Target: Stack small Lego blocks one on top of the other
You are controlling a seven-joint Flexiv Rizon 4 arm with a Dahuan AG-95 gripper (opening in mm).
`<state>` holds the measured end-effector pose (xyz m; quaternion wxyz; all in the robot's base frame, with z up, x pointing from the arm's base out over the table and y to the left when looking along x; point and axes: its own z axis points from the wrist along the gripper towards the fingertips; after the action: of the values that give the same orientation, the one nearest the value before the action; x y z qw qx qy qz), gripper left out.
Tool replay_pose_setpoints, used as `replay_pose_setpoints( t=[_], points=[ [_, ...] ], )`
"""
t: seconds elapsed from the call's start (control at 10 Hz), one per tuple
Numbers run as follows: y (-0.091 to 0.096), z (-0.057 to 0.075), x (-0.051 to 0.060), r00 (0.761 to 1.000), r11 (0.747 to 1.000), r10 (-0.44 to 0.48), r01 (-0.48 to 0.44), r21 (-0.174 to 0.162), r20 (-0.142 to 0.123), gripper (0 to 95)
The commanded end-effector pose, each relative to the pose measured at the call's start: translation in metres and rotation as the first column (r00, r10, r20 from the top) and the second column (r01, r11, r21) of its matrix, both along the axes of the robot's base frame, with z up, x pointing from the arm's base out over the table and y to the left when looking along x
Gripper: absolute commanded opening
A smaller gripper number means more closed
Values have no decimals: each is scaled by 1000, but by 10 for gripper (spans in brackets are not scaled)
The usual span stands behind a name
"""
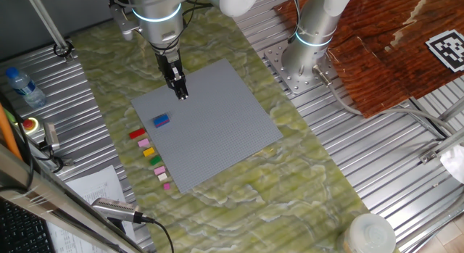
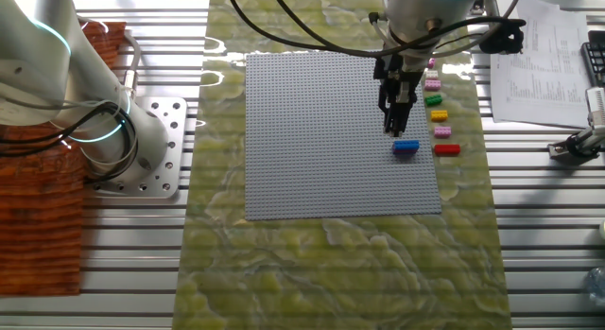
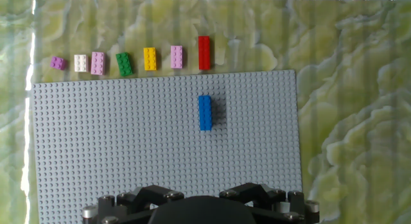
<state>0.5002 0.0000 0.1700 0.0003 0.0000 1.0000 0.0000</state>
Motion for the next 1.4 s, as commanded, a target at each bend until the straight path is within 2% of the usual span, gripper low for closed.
replay_pose_setpoints(
  t=[0.1,1.4],
  points=[
    [0,0,0,1000,1000,-17,17,0,-1,0],
    [0,0,1,1000,1000,-12,12,-2,-2,0]
  ],
)
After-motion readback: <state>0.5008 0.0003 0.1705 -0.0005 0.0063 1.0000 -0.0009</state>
